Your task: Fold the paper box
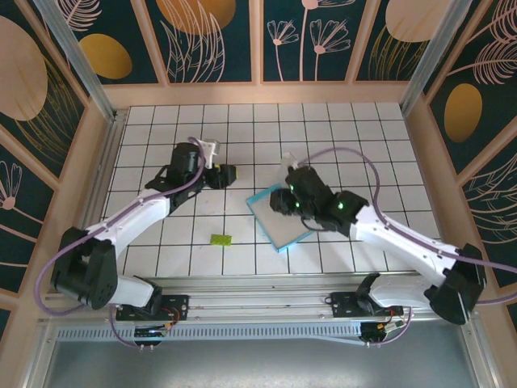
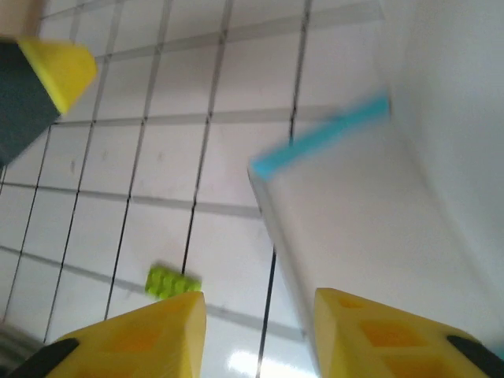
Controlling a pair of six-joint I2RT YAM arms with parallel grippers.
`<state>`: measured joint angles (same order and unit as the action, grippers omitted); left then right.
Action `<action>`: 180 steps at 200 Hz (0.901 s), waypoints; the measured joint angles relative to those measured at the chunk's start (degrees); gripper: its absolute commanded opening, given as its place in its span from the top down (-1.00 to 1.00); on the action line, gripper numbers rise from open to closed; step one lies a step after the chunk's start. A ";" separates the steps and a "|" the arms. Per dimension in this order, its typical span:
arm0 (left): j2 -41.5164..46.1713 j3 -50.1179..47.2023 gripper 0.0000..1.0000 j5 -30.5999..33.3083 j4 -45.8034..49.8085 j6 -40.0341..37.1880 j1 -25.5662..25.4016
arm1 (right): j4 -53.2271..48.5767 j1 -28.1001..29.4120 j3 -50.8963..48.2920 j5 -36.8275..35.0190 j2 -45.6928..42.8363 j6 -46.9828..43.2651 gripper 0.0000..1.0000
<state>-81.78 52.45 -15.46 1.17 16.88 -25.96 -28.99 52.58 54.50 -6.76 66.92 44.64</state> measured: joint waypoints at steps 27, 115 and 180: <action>-4.83 1.36 -0.26 -5.35 0.90 -6.67 -4.81 | -1.40 7.04 -8.74 -0.66 -2.97 18.01 -0.04; -9.05 3.34 -0.21 -5.66 2.91 -14.43 -5.81 | 8.98 2.58 -23.41 -5.86 3.74 34.69 -0.02; -7.82 -4.68 -0.09 5.68 -5.01 0.26 -5.81 | 12.15 -0.79 -21.33 -10.05 13.00 22.32 0.71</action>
<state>-89.60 47.77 -9.78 -3.84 17.15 -31.77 -16.84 51.79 33.17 -16.82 79.92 66.96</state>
